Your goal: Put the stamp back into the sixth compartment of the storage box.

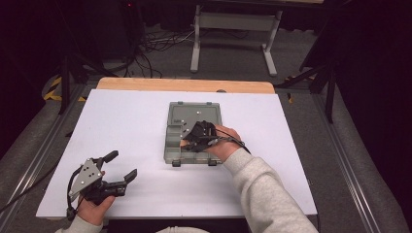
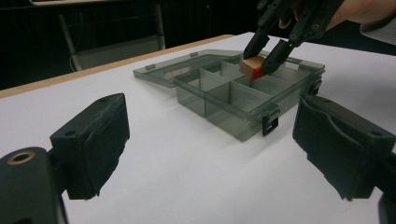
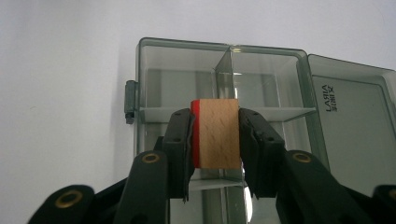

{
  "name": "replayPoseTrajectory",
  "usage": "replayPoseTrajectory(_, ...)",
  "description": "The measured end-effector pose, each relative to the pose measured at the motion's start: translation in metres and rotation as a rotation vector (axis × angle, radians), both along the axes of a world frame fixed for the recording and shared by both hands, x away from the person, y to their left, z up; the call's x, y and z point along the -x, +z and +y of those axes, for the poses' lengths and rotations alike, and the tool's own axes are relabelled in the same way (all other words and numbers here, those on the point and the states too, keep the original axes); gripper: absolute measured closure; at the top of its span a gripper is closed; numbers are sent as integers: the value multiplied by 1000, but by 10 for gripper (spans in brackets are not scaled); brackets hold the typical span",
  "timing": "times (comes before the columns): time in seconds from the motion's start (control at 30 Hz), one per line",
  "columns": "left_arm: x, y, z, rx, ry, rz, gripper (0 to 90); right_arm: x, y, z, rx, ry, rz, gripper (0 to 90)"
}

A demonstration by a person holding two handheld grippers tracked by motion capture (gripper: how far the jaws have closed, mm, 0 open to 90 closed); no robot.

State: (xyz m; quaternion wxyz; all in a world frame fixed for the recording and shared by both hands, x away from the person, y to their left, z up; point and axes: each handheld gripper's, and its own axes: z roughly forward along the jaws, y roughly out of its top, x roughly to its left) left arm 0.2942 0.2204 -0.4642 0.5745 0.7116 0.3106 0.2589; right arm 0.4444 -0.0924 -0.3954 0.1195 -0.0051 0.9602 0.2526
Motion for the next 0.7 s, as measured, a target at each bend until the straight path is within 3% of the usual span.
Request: replayPoseTrajectory(0.7, 0, 0, -1, -2, -2, 4, 119, -4, -10, 2, 32, 3, 27, 659)
